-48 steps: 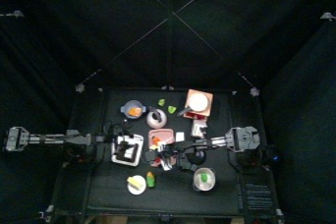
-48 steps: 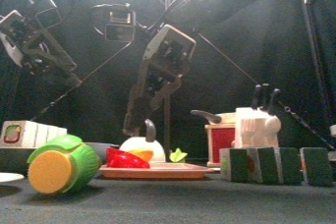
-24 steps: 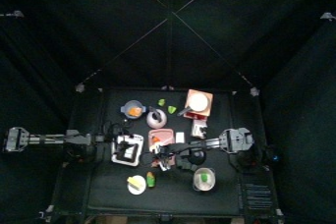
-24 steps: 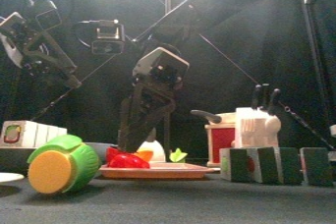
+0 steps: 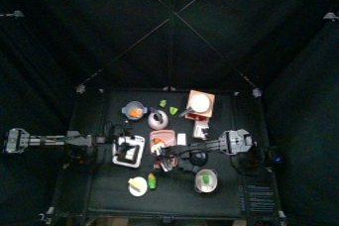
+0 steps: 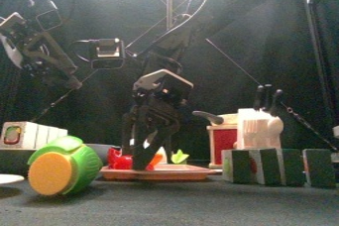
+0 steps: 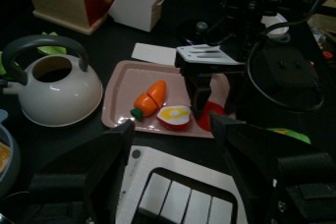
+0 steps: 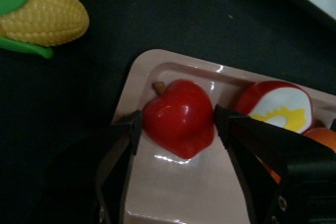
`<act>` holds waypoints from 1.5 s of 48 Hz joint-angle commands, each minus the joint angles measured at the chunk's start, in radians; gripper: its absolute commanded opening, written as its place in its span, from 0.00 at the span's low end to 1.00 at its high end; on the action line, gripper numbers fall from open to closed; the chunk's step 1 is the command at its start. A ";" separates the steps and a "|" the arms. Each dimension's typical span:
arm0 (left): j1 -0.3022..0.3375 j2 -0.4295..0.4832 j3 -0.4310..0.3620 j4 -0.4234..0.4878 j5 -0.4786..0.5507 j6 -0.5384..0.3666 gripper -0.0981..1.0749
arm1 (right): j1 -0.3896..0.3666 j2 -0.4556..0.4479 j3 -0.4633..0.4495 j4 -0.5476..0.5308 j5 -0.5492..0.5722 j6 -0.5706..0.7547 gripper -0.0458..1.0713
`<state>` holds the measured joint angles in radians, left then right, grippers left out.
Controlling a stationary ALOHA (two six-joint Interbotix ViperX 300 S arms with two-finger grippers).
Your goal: Grab apple half
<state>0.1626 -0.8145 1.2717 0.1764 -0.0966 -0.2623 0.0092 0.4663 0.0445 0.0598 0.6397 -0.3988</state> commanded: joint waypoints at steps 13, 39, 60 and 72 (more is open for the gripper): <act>0.002 0.002 -0.009 0.002 -0.005 0.002 0.90 | -0.006 -0.011 -0.008 -0.002 -0.002 -0.002 0.86; 0.002 0.002 -0.009 0.002 -0.005 0.002 0.90 | -0.017 0.008 0.011 -0.002 0.008 0.008 0.84; 0.002 0.002 -0.009 0.002 -0.005 0.002 0.90 | -0.023 -0.012 0.008 -0.008 0.032 0.014 0.82; 0.002 0.002 -0.009 0.002 -0.005 0.002 0.90 | -0.028 -0.015 0.002 0.005 0.037 0.021 0.73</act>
<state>0.1626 -0.8145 1.2747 0.1779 -0.0966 -0.2623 -0.0077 0.4786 0.0506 0.0598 0.6627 -0.3820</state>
